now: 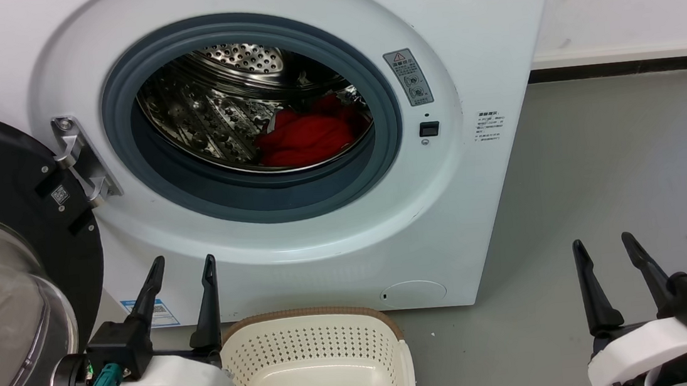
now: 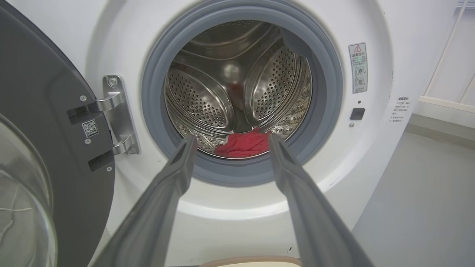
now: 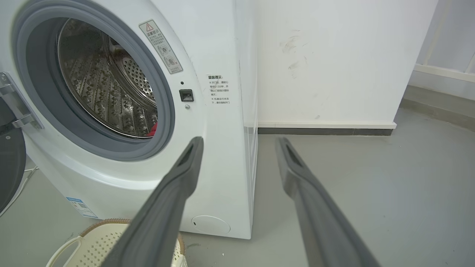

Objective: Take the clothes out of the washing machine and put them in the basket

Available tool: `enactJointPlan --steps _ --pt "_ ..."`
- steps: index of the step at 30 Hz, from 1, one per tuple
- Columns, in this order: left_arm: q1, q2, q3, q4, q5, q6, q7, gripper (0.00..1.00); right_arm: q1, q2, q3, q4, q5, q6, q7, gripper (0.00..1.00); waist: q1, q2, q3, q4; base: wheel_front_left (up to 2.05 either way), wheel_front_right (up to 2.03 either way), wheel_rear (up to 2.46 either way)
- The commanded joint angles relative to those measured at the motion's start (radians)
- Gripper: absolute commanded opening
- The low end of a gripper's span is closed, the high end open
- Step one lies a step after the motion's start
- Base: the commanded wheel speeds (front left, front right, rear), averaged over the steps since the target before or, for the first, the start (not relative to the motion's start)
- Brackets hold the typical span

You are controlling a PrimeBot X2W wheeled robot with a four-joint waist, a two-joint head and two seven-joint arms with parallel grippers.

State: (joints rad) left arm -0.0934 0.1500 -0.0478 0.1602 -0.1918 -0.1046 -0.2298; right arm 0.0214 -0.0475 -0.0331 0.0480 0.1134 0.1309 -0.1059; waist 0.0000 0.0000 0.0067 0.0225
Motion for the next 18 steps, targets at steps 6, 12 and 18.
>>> enactJointPlan --steps 6,12,18 --pt "-0.012 0.006 0.006 -0.001 0.053 0.004 -0.018 1.00 0.013 -0.005 0.002 -0.008 -0.057 0.000 -0.010 1.00 0.0000 0.0000 0.002 0.000 0.00 0.00 0.00" --pt "-0.006 0.006 0.008 -0.001 0.090 0.004 -0.030 1.00 0.018 -0.005 0.003 -0.006 -0.092 0.000 -0.019 1.00 0.0000 0.0000 0.003 0.000 0.00 0.00 0.00" --pt "-0.009 0.006 0.011 0.005 0.118 0.004 -0.038 1.00 0.020 -0.005 0.001 -0.006 -0.121 0.000 -0.025 1.00 0.0000 0.0000 0.006 0.002 0.00 0.00 0.00"
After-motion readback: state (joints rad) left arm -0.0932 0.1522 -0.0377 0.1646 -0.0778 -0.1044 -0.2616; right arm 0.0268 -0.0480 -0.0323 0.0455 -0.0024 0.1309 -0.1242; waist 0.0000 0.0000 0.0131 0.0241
